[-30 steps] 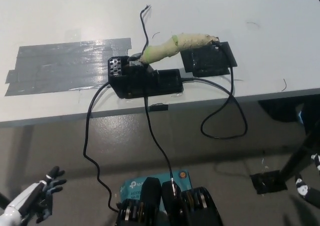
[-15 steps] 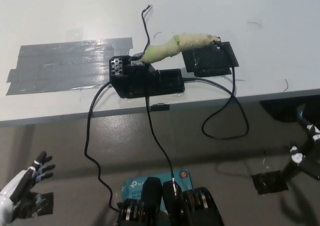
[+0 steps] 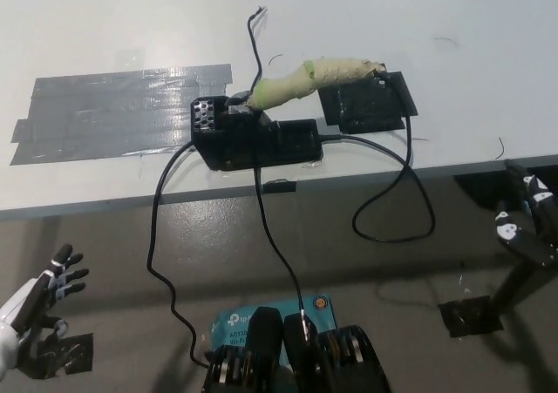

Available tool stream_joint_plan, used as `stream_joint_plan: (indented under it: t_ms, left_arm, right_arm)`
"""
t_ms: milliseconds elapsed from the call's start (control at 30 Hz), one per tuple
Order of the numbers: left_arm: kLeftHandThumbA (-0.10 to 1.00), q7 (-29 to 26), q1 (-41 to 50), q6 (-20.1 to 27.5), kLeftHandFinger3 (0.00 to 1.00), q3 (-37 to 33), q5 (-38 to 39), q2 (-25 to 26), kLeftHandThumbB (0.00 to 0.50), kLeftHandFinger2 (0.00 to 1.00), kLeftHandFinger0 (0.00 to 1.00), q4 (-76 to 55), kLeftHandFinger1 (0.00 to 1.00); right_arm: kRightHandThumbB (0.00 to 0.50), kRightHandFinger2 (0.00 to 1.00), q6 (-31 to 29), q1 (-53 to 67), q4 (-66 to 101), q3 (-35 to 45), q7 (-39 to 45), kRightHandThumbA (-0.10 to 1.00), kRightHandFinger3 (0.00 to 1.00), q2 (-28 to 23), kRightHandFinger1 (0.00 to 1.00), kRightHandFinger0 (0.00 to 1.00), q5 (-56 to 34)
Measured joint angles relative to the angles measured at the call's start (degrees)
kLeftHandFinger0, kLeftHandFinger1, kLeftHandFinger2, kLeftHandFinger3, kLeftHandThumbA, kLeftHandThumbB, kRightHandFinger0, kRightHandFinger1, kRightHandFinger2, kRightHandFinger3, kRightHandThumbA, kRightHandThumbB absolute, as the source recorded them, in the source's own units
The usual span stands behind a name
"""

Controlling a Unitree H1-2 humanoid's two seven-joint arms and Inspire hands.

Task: The robot uses its right hand to grab and lift the soldering gun kept on the middle of the table and puts it in its base

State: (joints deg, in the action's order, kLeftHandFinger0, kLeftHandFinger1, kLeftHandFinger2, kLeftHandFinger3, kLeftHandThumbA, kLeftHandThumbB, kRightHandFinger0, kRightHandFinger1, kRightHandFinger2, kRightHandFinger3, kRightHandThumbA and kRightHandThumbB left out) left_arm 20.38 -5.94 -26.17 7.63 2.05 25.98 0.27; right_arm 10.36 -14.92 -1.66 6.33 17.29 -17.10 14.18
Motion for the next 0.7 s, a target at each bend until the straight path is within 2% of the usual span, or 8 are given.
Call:
stream_joint_plan:
  t_ms: [233, 367, 433, 500, 633, 700]
  left_arm:
    - [1.00, -0.43, -0.30, 0.00, 1.00, 0.74, 0.17, 0.06, 0.137, 0.97, 0.86, 1.01, 0.96]
    - [1.00, -0.50, -0.65, 0.00, 1.00, 1.00, 0.44, 0.23, 0.125, 1.00, 0.87, 2.27, 0.97]
    - [1.00, -0.49, -1.43, 0.00, 1.00, 0.96, 0.56, 0.47, 0.120, 1.00, 0.88, 3.32, 0.97]
    - [1.00, -0.51, -2.47, -0.01, 1.00, 0.93, 0.63, 0.74, 0.124, 1.00, 0.87, 4.60, 0.97]
    - [1.00, -0.51, -5.45, 0.00, 1.00, 0.77, 0.84, 1.30, 0.144, 1.00, 0.85, 7.35, 0.95]
    - [1.00, -0.52, -6.73, 0.00, 1.00, 0.73, 0.97, 1.35, 0.148, 0.99, 0.84, 8.29, 0.92]
  right_arm:
    - [0.256, 1.00, 0.73, -1.06, -1.89, -1.32, -0.30, -0.07, 1.00, 0.02, 1.00, 1.00, 0.06]
    - [0.247, 1.00, 0.80, -1.57, -3.69, -1.94, -0.79, -0.08, 1.00, 0.08, 1.00, 0.94, 0.13]
    - [0.259, 1.00, 0.80, -2.02, -4.73, -2.07, -1.22, -0.06, 1.00, 0.20, 0.86, 0.69, 0.13]
    - [0.258, 1.00, 0.84, -2.68, -5.76, -2.11, -1.80, -0.07, 1.00, 0.32, 0.78, 0.58, 0.19]
    - [0.245, 1.00, 0.91, -4.47, -8.13, -2.10, -3.22, -0.09, 1.00, 0.51, 0.79, 0.59, 0.24]
    - [0.263, 1.00, 0.95, -5.47, -9.21, -2.08, -4.03, -0.10, 1.00, 0.54, 0.74, 0.55, 0.24]
